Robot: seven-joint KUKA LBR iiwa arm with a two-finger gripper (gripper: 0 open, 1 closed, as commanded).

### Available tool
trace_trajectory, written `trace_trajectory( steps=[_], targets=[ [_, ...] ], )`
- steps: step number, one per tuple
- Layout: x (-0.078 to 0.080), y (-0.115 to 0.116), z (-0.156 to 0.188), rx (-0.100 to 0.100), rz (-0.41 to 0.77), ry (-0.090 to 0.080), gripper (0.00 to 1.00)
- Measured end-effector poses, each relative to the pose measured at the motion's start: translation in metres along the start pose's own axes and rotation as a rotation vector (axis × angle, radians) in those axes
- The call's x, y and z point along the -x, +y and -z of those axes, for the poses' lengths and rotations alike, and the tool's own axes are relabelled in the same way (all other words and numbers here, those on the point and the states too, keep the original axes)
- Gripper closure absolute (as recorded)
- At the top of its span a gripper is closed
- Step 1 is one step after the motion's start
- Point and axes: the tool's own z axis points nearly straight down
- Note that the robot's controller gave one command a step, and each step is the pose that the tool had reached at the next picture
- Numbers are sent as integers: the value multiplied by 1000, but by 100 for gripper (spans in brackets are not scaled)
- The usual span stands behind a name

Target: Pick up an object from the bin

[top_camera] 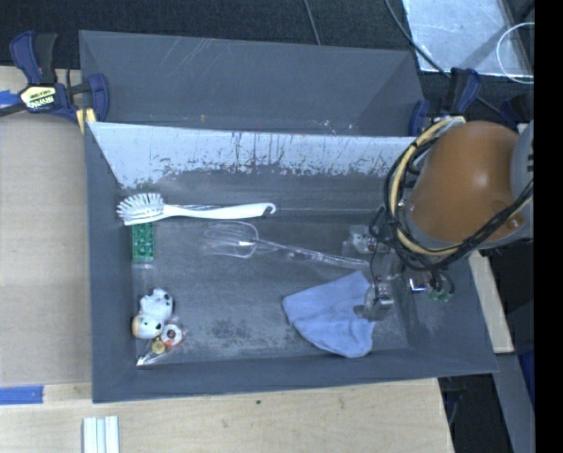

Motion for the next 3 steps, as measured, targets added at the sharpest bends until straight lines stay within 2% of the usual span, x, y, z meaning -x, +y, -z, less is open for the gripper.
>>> trace_trajectory(
  steps=[1,2,3],
  targets=[
    [5,12,-76,1,156,13,0],
    [35,-21,-79,-7,430,-15,0],
    [8,11,-75,1,182,9,100]
  ],
)
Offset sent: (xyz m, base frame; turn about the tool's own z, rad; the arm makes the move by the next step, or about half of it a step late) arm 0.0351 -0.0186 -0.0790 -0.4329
